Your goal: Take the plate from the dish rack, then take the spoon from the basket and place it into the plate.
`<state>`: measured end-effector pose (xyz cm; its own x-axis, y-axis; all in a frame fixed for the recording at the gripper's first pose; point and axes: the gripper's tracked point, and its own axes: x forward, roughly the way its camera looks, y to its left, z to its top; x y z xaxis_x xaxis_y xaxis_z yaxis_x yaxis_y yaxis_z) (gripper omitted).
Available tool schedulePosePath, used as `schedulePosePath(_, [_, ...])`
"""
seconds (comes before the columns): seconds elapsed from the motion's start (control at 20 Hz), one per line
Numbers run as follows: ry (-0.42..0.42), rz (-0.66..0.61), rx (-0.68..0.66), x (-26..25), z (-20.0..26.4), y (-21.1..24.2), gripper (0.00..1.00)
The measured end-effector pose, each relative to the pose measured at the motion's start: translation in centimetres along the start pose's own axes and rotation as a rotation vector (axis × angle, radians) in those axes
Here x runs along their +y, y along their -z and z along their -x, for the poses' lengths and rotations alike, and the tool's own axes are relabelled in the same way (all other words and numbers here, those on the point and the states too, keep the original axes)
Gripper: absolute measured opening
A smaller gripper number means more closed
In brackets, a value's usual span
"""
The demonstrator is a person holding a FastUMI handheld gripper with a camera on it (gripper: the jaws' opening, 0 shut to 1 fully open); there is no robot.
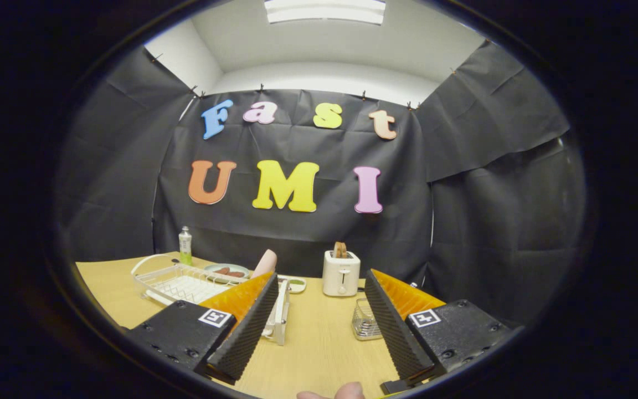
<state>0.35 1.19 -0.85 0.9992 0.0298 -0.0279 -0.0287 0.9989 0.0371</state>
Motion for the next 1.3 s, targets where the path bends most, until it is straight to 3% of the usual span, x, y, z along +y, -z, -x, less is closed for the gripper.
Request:
schedulePosePath(1.15, [-0.026,-0.042,0.035,-0.2,-1.8,-1.6,1.00])
schedulePosePath(1.3, [-0.080,-0.037,0.067,1.0,-3.3,-3.1,1.00])
